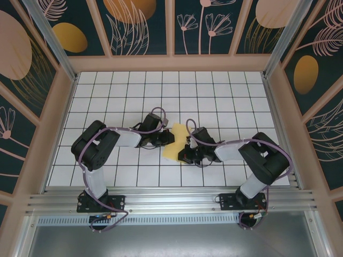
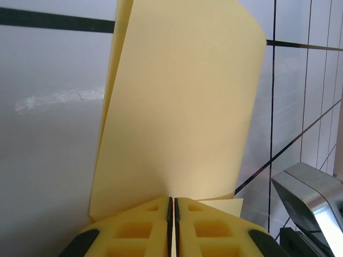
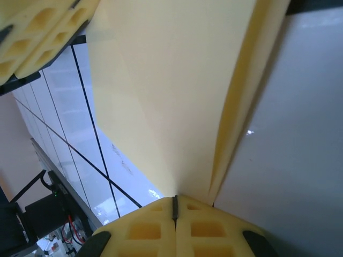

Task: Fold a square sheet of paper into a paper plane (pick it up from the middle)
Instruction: Fold the triangle a second time at the center of the table.

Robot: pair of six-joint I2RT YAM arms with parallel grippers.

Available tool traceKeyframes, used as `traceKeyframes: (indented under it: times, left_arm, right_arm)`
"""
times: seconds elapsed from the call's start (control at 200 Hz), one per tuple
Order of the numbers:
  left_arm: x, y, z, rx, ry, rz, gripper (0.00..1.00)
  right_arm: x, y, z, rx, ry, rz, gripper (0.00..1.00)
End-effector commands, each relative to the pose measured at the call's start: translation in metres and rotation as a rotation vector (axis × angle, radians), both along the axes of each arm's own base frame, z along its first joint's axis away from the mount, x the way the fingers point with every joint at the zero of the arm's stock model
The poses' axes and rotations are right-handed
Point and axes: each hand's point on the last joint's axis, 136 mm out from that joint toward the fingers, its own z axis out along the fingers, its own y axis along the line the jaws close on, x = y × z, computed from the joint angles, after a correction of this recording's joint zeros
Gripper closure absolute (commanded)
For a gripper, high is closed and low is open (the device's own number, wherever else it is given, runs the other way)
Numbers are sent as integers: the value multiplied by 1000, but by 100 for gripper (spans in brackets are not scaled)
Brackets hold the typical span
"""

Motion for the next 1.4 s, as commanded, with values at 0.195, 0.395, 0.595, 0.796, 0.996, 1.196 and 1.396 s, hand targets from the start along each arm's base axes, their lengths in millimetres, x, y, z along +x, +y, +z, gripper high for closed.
traceKeyframes:
  times: [0.195, 0.395, 0.595, 0.796, 0.996, 1.196, 1.396]
  left_arm:
    - [-9, 8, -12, 48, 49, 7, 84]
    - [2, -1, 26, 3, -9, 6, 79]
    - [6, 2, 35, 23, -36, 1, 75]
    - [1, 5, 37, 24, -38, -1, 74]
    - [-1, 5, 32, 31, -32, -7, 77]
    - [-3, 4, 21, 33, -7, -14, 80]
    - [-4, 4, 15, 34, 2, -18, 80]
  right_arm:
    - [19, -14, 16, -86, -86, -85, 92]
    - [52, -33, 27, -84, -144, -226, 70]
    - [70, -23, 33, -56, -159, -246, 60]
    - [78, -17, 27, -64, -144, -249, 58]
    - [79, -20, 15, -107, -114, -263, 58]
    - [78, -24, 15, -118, -107, -289, 57]
    - [78, -21, 26, -98, -128, -299, 55]
